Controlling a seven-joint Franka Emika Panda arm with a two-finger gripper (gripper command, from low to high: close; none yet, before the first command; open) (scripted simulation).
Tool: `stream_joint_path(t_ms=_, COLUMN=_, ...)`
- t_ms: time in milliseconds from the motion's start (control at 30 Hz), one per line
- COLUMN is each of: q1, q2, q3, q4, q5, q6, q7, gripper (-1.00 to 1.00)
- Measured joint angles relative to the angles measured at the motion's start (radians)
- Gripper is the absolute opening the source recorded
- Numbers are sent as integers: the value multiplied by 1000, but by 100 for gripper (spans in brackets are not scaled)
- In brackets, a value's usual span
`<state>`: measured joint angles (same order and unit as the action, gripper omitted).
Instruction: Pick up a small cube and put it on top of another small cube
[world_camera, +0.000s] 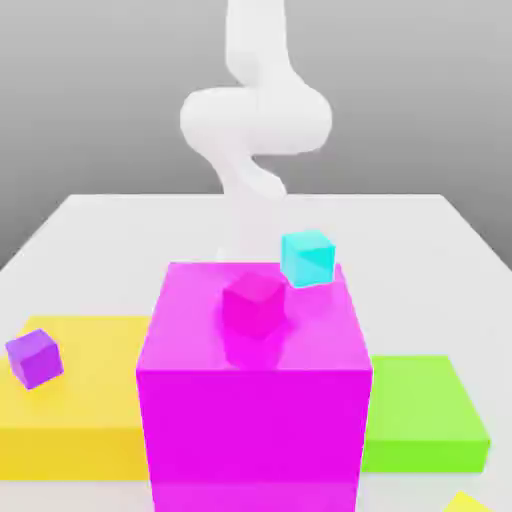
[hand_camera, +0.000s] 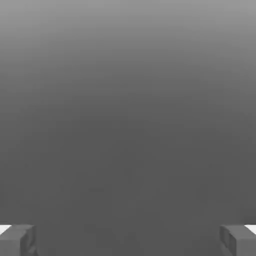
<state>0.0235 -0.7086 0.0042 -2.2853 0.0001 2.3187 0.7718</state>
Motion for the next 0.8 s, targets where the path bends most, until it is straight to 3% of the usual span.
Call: stream_joint_path(t_ms=800, q1=182, q2=877, q3=94, q4=141, q5=-41, q6=179, q7=-242, gripper=0)
